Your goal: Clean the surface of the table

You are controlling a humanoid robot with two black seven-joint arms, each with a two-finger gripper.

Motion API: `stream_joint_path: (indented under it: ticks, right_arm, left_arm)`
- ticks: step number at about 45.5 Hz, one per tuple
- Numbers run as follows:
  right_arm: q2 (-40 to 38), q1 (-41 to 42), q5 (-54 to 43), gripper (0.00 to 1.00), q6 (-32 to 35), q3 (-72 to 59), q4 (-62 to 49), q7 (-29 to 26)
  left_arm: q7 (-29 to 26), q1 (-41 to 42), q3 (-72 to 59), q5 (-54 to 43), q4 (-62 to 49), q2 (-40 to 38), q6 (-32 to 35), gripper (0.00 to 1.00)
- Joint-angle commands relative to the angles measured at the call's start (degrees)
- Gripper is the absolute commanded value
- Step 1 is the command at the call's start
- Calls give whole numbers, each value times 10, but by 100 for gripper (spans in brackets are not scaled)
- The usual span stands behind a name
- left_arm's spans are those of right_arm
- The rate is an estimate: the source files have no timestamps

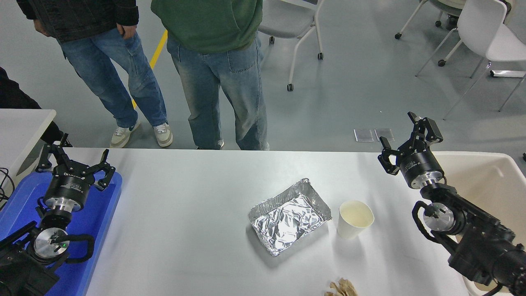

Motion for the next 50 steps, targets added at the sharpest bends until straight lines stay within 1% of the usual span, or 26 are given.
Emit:
stream_joint_path:
  ticks: [1,15,21,24,32,37,42,45,50]
  right_arm:
    - [-45,5,-3,100,-1,-45,34,-33]
    - [-144,5,-9,100,-1,-74,158,-46]
    - [-189,5,-53,100,-1,-82,221,-64]
    - [-202,3,-82,100,-1,-82,243,-78]
    - [-221,-3,-178,100,-9,-82,297,-136]
    - [-249,-4,-251,100,-11,-84,340,-147]
    - [-276,-2,-353,100,-17,-101,382,-149]
    - [-288,-1,-415,100,-29,-102,402,-161]
    - [-300,2,-474,100,-27,-103,422,-222]
  left_arm:
    - [0,-1,0,1,0,0,0,100]
    - [1,-1,0,0,0,0,0,100]
    - [1,-1,0,1,0,0,0,100]
    - [0,-1,0,0,0,0,0,100]
    - [0,-1,0,0,0,0,0,100]
    - [1,-1,0,0,0,0,0,100]
    - [1,-1,0,1,0,0,0,100]
    - [1,-1,0,1,0,0,0,100]
    - [1,-1,0,1,0,0,0,100]
